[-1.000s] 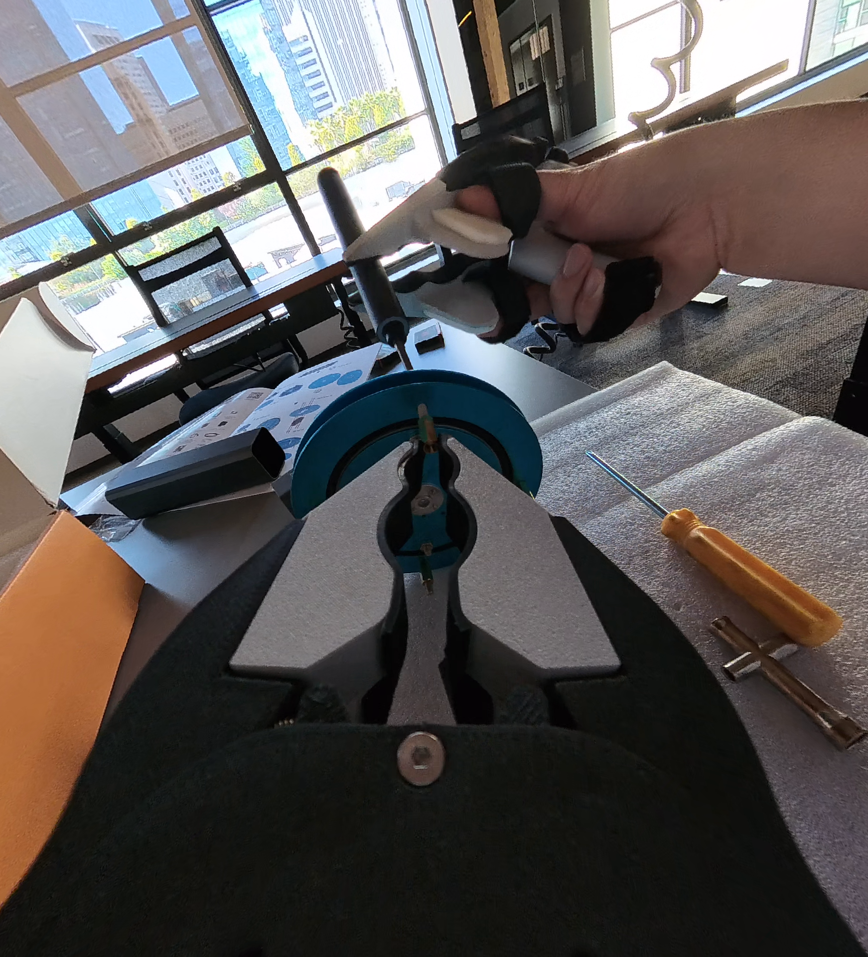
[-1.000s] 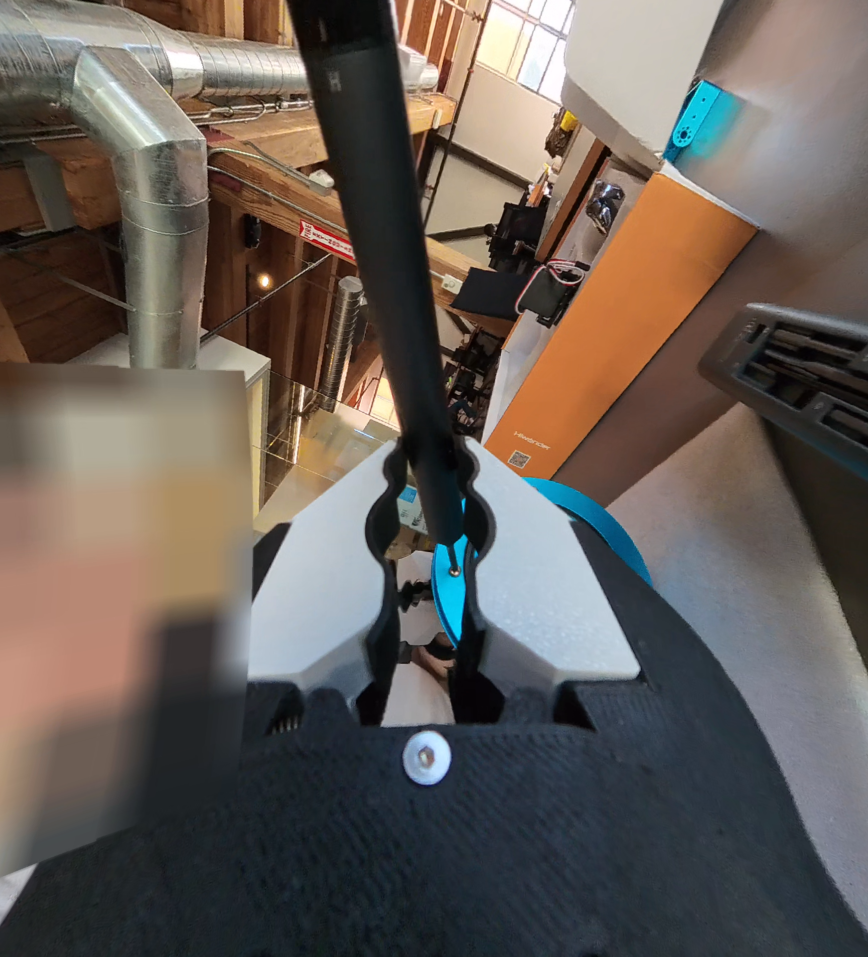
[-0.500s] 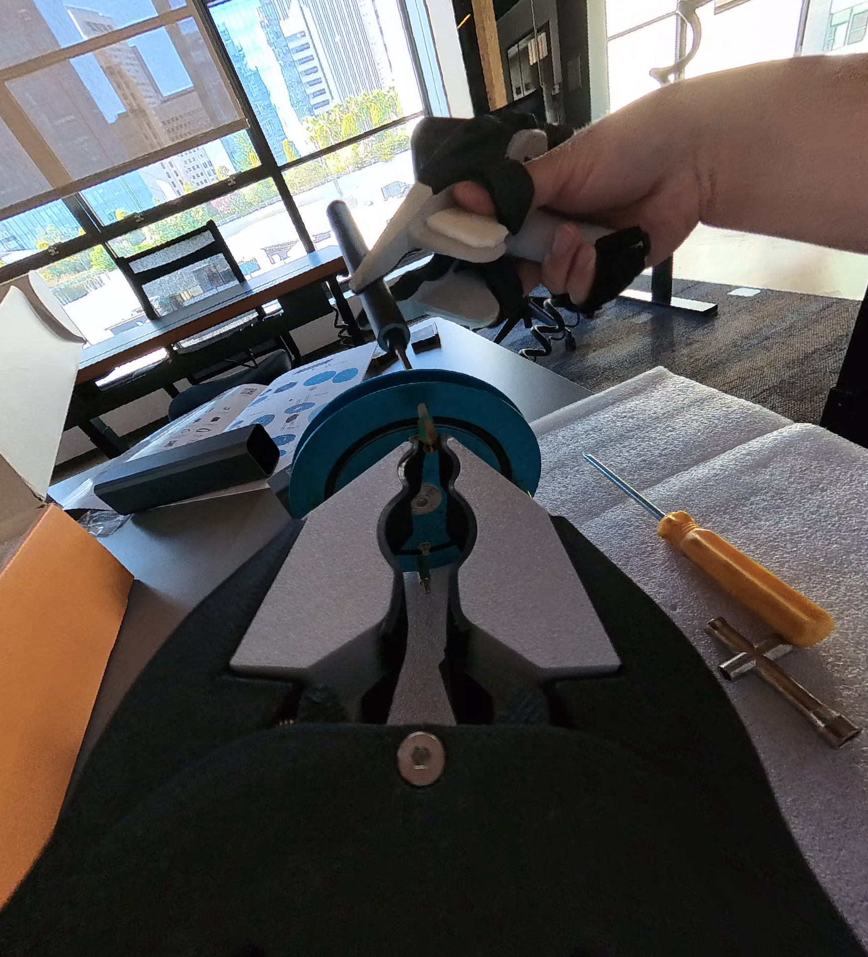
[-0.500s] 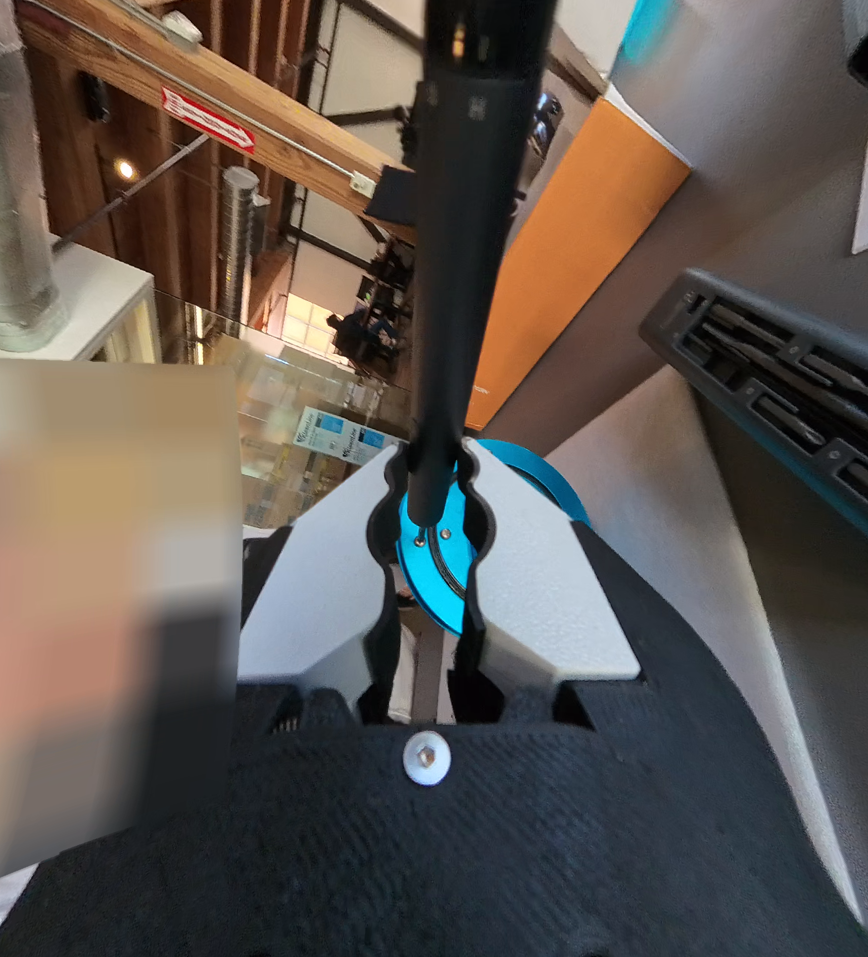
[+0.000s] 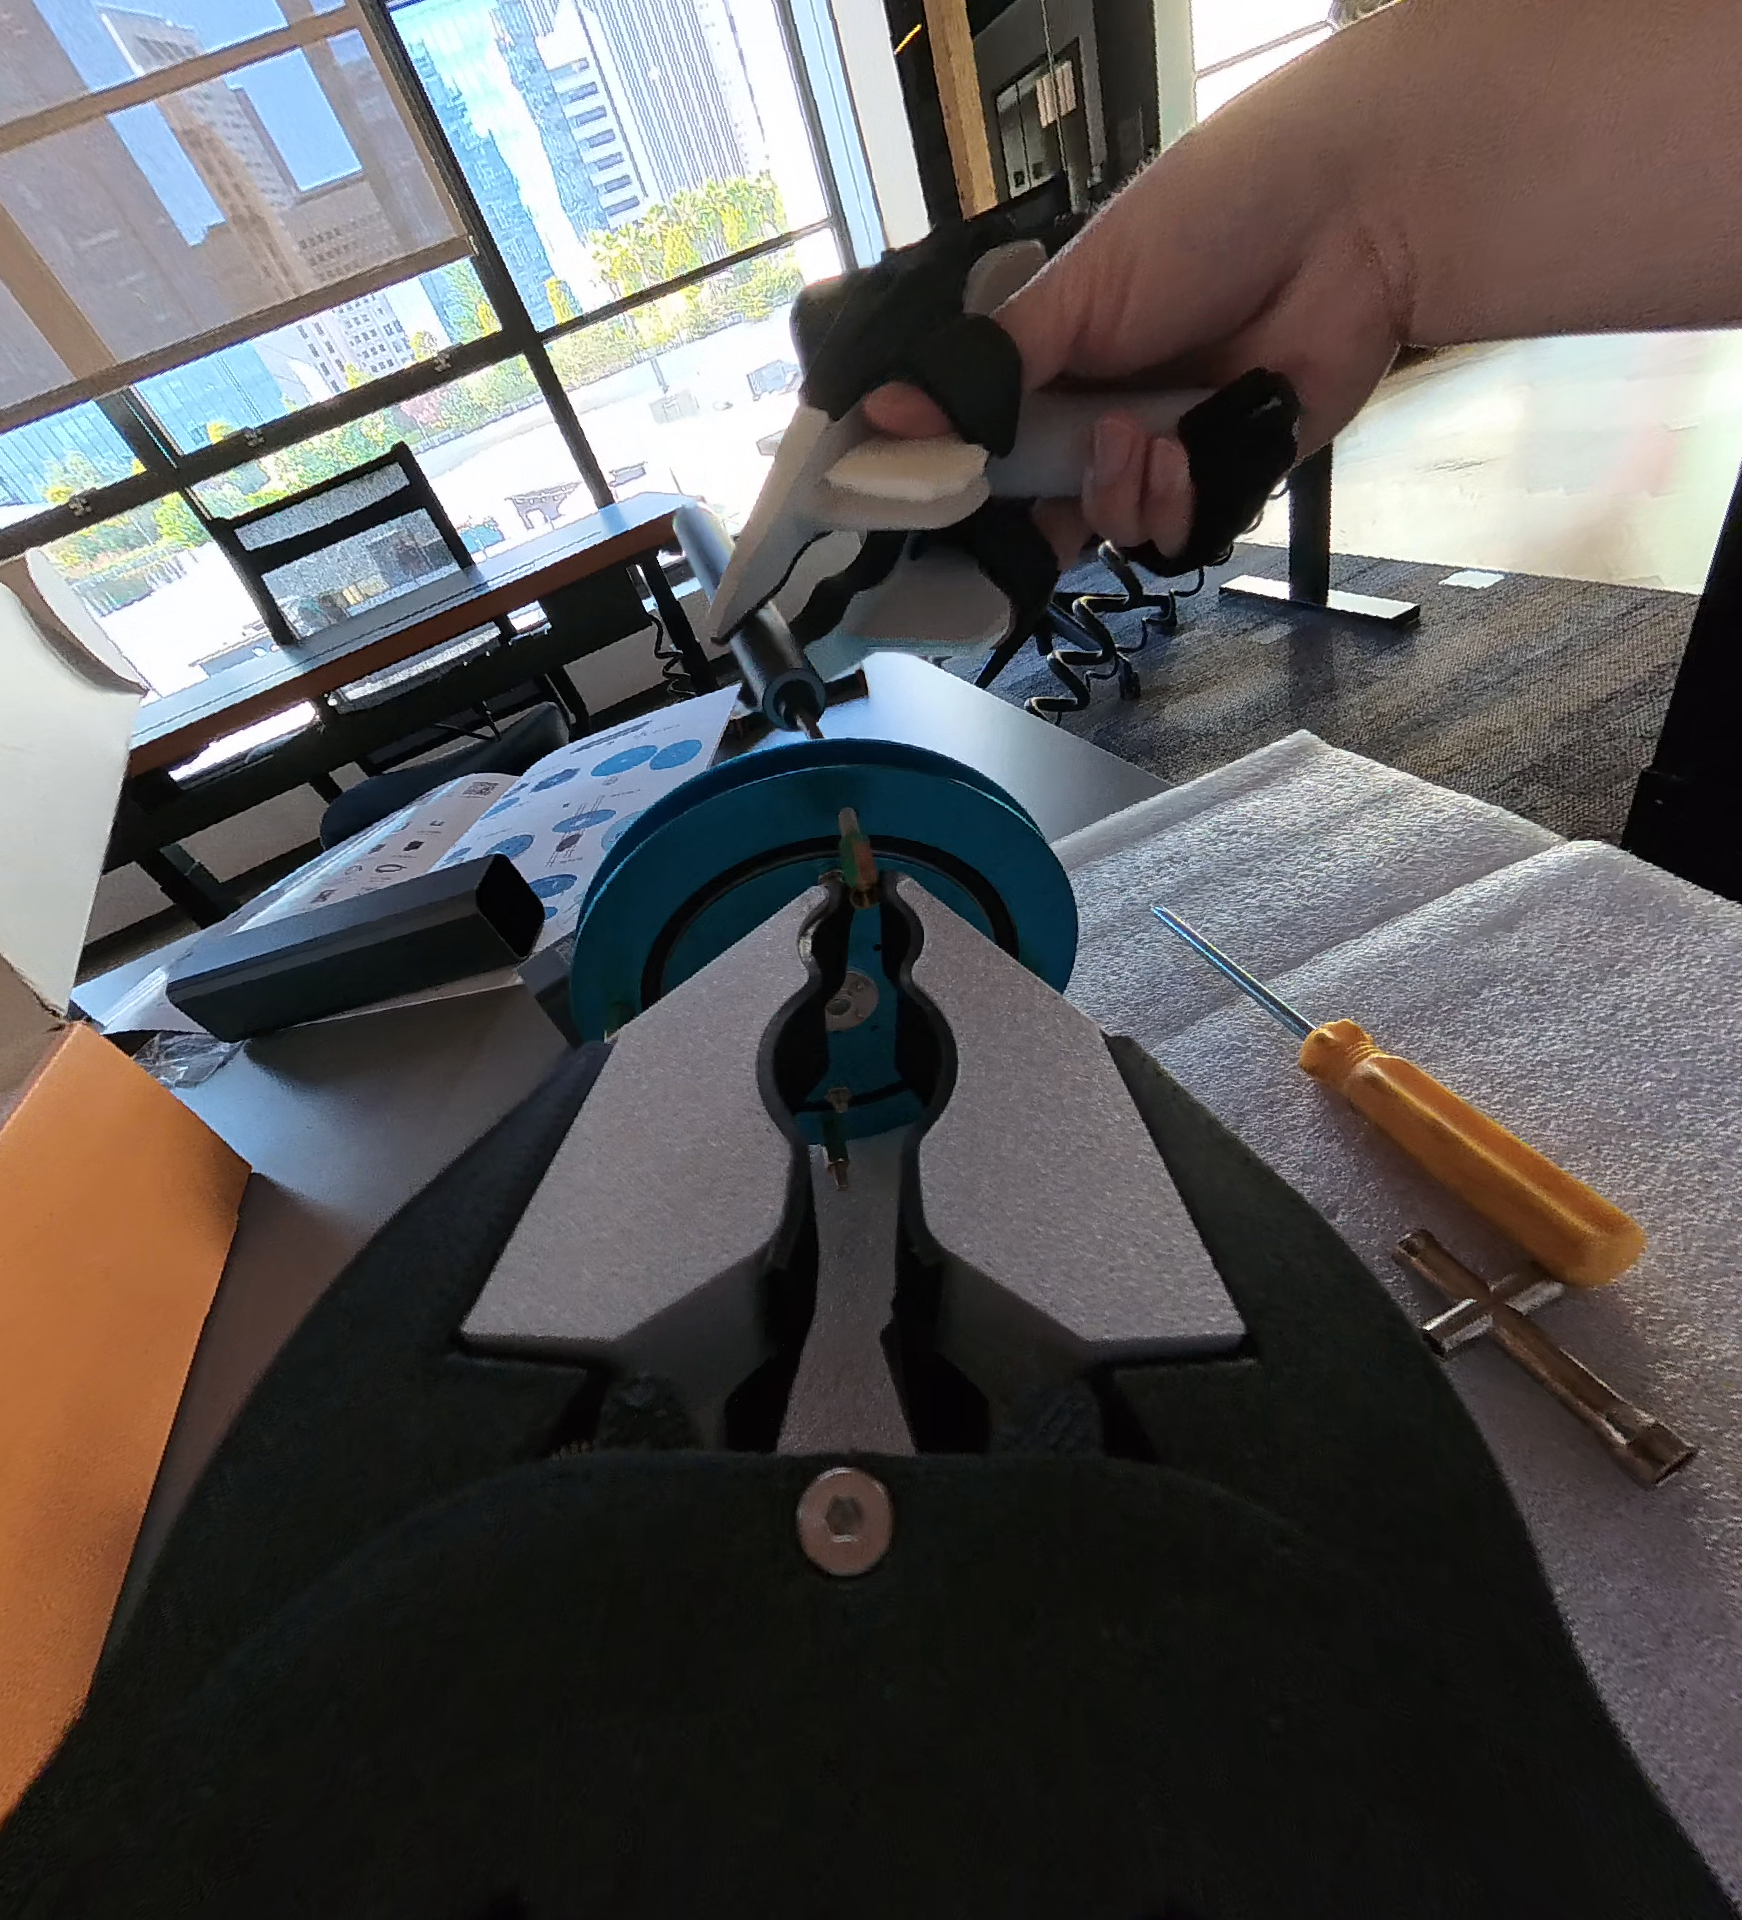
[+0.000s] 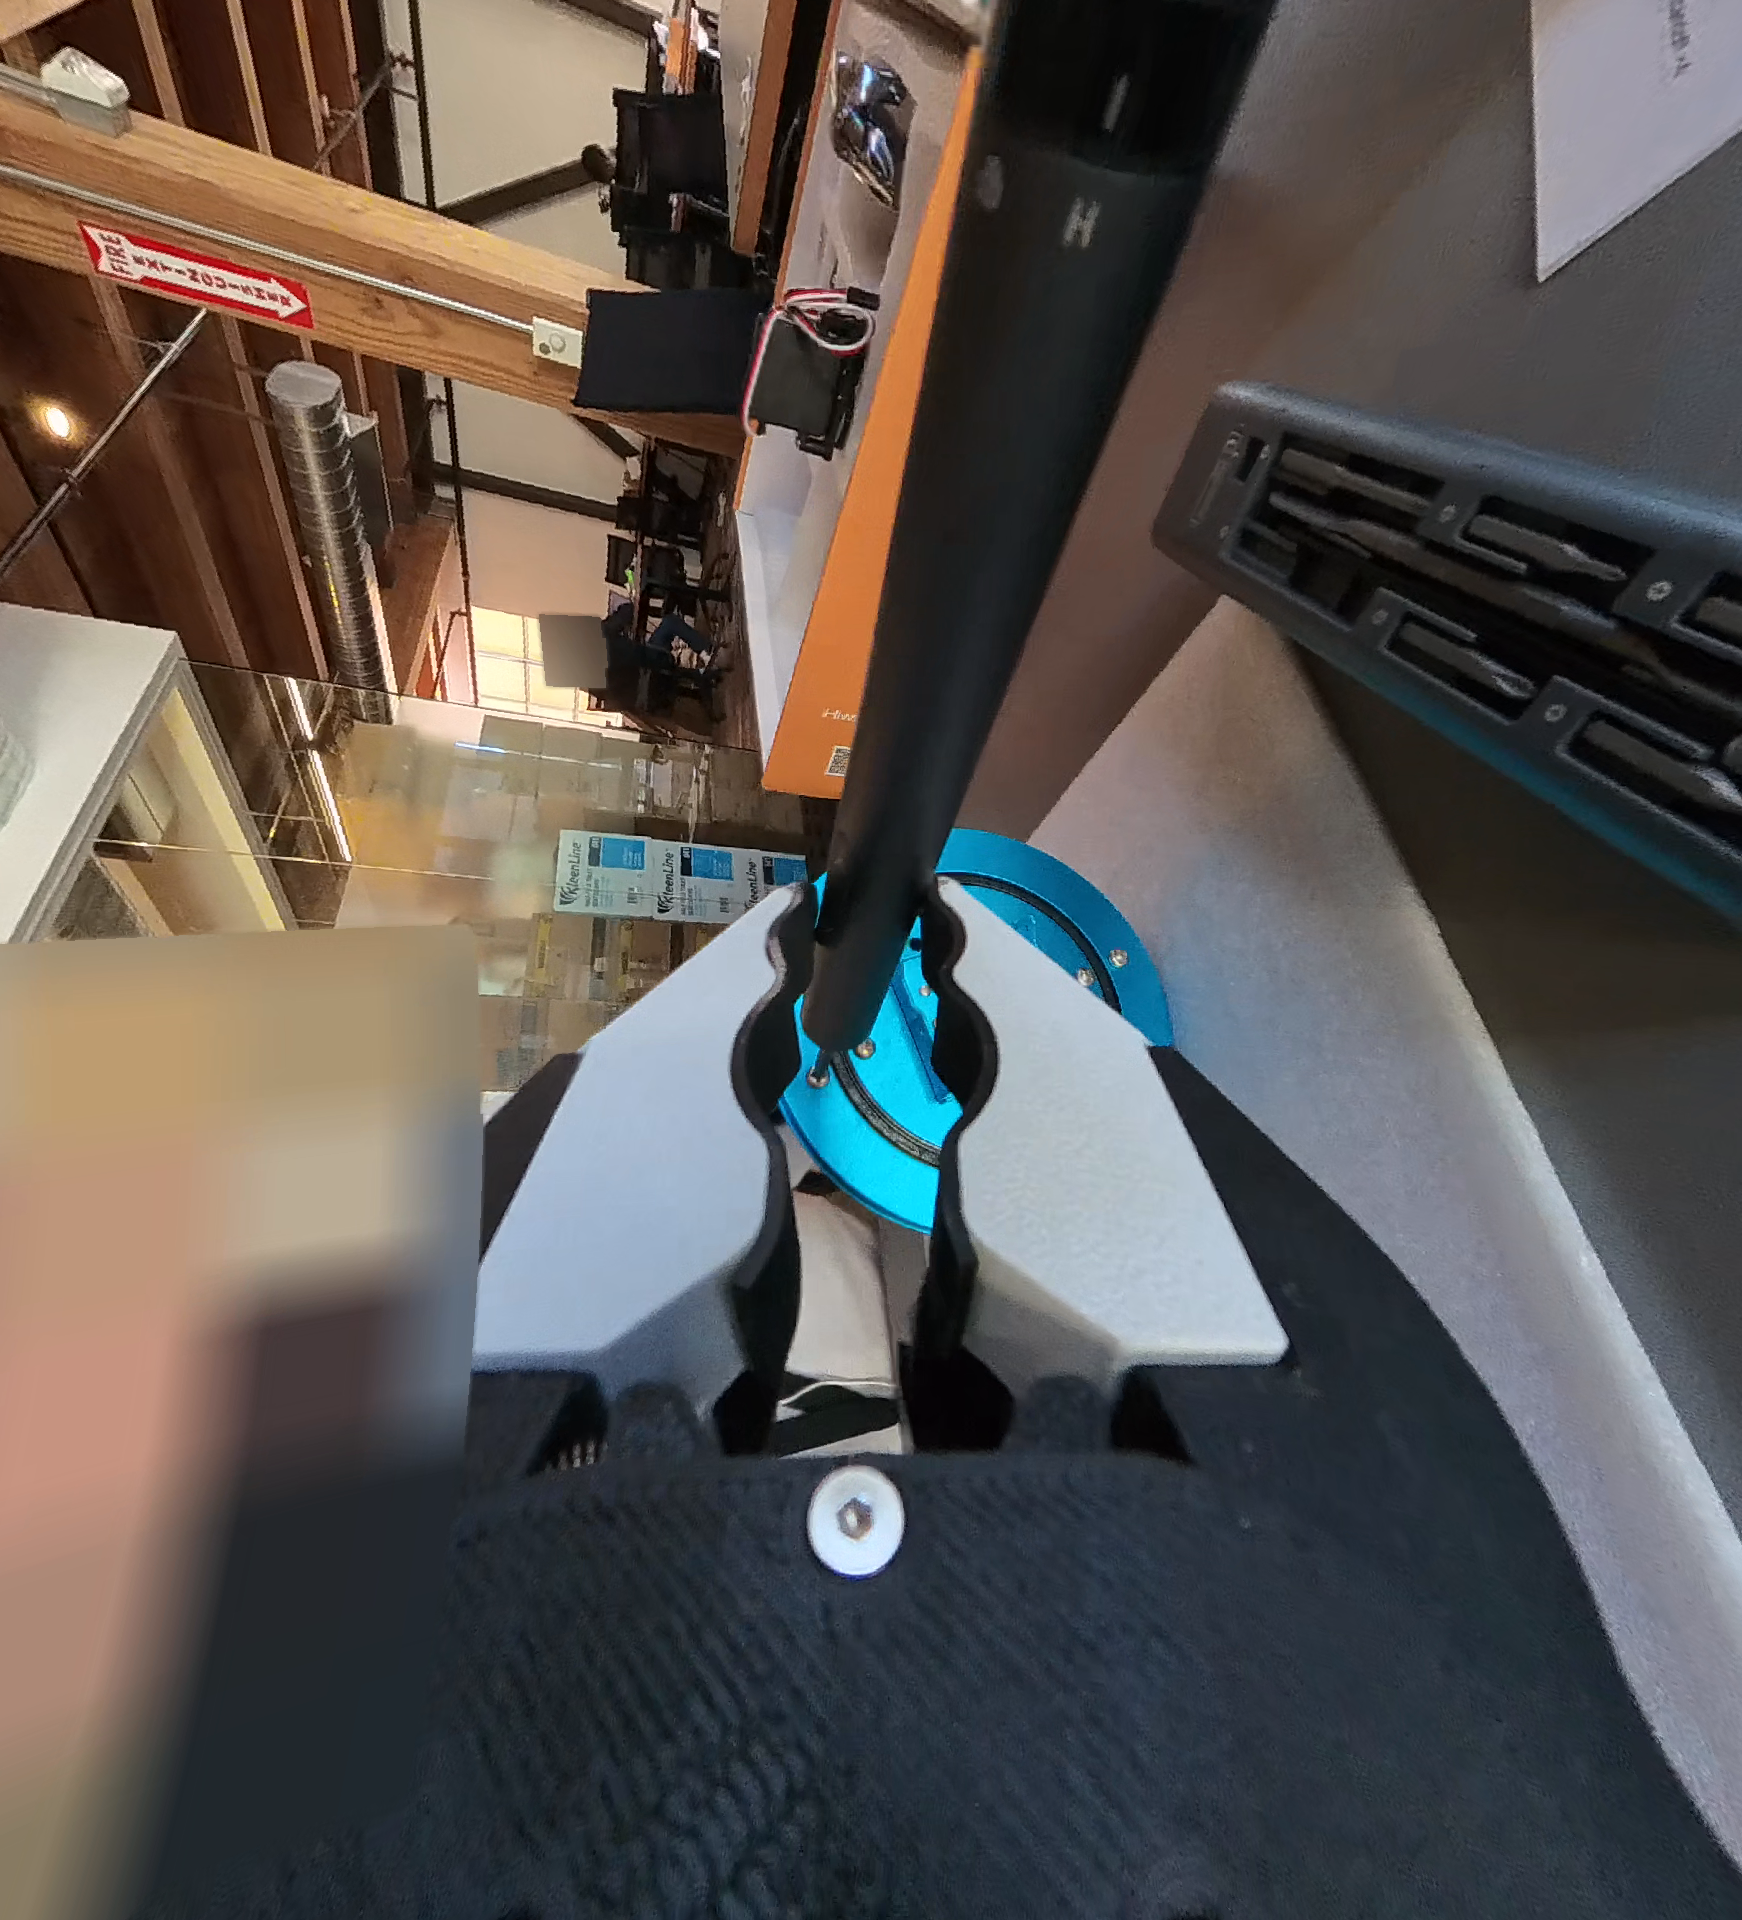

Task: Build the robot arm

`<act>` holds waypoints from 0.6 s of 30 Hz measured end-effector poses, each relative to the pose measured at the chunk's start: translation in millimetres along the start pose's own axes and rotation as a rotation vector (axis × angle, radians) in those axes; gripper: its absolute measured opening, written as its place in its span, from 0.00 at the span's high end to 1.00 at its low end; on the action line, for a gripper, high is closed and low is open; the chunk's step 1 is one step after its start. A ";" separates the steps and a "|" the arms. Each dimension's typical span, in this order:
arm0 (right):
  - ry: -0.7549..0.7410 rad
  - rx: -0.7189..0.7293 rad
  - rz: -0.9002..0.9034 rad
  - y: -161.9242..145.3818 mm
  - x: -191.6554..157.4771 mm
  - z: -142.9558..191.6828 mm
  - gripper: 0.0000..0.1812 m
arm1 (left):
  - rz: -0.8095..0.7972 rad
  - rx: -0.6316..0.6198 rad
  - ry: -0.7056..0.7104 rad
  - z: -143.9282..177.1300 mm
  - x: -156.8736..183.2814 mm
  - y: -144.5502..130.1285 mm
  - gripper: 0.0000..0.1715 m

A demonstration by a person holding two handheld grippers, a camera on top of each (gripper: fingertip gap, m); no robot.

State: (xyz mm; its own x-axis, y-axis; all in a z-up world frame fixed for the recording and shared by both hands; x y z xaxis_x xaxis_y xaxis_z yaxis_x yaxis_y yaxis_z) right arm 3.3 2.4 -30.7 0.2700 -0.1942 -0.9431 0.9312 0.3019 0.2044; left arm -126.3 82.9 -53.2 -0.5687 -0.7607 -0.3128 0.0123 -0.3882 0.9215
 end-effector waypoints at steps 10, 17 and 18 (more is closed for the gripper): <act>0.000 -0.015 0.138 -0.8 -8.6 -0.5 0.86 | -0.006 -0.001 0.000 0.1 1.1 -0.2 0.98; 0.065 -0.003 0.191 -0.8 -16.0 2.0 0.84 | -0.002 0.000 -0.003 -0.3 0.8 -0.2 0.98; 0.078 -0.003 0.194 -0.8 -17.3 2.3 0.84 | -0.002 0.000 -0.003 -0.4 0.9 -0.1 0.98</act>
State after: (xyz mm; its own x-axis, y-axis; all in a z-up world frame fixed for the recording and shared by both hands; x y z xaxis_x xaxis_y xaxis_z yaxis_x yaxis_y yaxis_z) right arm -1.5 3.3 -14.0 0.4243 -0.0592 -0.9036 0.8628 0.3292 0.3836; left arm -126.5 82.1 -53.7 -0.5716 -0.7580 -0.3142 0.0112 -0.3901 0.9207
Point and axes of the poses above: each gripper's, where its closed fingertips meet, z back along the fingers, y out of its top, x = y × z across the jaws, the point moved 4 cm from there along z, back along the fingers, and after that the axes turned 9 degrees about -x, right-handed, at the moved point
